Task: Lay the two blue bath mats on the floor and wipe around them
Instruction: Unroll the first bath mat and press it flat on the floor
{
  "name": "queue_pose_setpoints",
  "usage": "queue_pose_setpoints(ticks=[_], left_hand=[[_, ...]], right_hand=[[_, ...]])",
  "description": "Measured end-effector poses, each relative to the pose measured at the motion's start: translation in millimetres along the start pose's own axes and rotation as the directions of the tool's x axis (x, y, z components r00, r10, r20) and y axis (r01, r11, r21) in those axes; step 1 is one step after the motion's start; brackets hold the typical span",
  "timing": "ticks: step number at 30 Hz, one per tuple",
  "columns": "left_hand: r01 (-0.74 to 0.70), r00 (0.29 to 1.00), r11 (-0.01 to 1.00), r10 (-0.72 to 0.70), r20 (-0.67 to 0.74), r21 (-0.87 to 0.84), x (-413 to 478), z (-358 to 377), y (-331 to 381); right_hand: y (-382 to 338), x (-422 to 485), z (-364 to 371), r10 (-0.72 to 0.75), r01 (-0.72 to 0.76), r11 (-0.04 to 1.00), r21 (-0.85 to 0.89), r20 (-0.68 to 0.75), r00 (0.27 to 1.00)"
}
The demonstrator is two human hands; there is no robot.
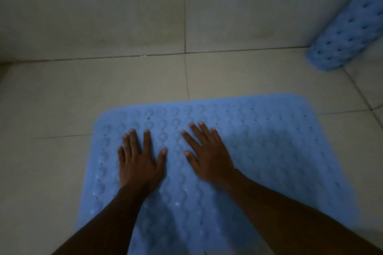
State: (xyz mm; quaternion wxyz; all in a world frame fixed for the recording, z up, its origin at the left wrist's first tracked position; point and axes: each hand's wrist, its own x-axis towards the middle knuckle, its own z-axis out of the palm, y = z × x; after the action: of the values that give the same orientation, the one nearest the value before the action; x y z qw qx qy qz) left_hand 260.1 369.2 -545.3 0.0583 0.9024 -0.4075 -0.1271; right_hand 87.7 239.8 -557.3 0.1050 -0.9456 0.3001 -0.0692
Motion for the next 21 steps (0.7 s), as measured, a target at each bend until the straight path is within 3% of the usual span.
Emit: queue_pose_setpoints(ticks=[3,7,11,17,21], left_hand=[[-0.118,0.993,0.993,0.118,0.02,-0.008,-42,13,56],[-0.341,0.938,0.94,0.342,0.048,-0.028,-60,39,162],[-0.444,0.896,0.896,0.444,0.02,-0.004,-52,63,252],[-0.328,0.944,0.945,0.327,0.042,0.01,-52,79,279],[-0.323,0.946,0.946,0.321,0.044,0.035,-50,77,281]], right_hand=[[61,-66,-22,0.089,-0.086,0.993,-0.077,0.045,0.995],[150,-133,-59,0.331,-0.324,0.927,-0.188,0.006,0.944],[213,-151,-83,0.426,-0.421,0.873,-0.247,-0.035,0.904],[221,-128,-64,0.447,-0.465,0.865,-0.189,-0.131,0.885],[236,-125,-68,0.279,-0.318,0.916,-0.246,-0.179,0.943]])
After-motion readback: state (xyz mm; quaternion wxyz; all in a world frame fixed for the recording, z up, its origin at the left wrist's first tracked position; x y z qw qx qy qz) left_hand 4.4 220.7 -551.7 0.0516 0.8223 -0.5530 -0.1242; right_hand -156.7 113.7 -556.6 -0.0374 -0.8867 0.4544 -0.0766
